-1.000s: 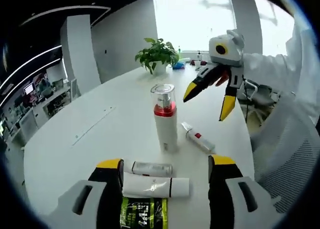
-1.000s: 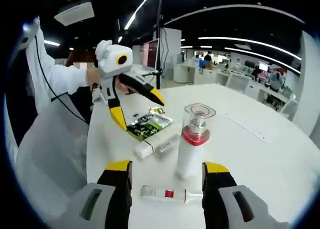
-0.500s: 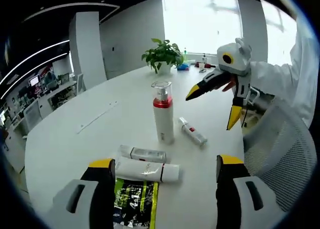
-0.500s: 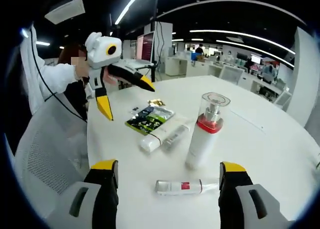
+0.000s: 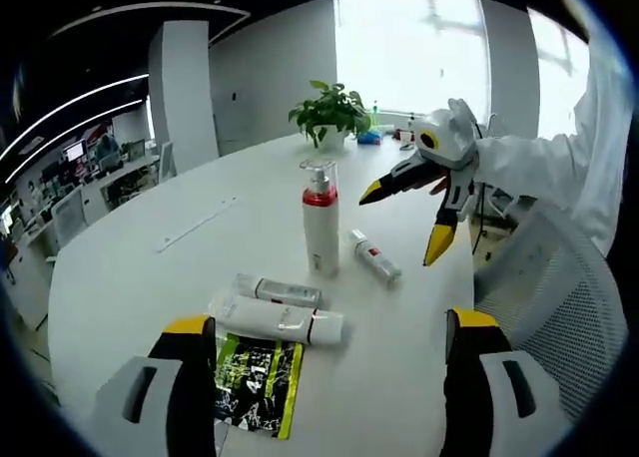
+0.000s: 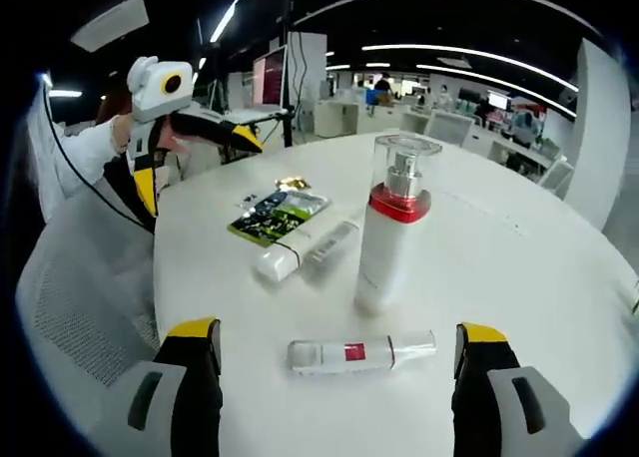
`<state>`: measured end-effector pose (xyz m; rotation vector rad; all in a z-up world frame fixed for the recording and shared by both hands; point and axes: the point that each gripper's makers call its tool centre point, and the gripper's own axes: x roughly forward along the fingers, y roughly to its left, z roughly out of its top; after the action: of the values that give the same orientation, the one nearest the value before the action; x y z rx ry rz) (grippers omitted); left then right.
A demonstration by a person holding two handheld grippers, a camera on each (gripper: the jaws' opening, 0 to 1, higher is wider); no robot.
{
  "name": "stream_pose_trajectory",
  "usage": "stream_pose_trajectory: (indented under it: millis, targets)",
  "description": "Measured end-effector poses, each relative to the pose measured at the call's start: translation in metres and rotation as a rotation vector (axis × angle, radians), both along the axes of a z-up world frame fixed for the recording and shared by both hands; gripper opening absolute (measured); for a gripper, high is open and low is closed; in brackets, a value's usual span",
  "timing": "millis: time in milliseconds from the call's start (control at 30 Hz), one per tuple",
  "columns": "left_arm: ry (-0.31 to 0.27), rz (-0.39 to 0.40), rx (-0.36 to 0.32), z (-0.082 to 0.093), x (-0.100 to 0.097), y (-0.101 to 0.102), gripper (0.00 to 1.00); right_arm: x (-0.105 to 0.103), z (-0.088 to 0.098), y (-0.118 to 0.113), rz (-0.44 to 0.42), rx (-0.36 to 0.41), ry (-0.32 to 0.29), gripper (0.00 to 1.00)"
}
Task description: Arrange the skincare products in the storage area until every visible bottle or jar stands upright without overlapping.
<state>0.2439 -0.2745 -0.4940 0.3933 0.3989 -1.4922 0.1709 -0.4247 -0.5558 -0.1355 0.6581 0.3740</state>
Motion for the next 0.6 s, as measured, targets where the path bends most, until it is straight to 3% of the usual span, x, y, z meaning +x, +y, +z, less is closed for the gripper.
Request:
stream_pose_trajectory:
  millis: [400,600]
  targets:
    - [0.088,0.028,-0.006,0.003,-0.018,0.011,0.99,0.005,-0.032,-0.014,0.004,-0.029,0.048,1.00]
    - [0.098,0.041,0.014,-0.001,-0.021,0.016,0.99,0.006,-0.051,-0.015,0.016,-0.027,0.081,1.00]
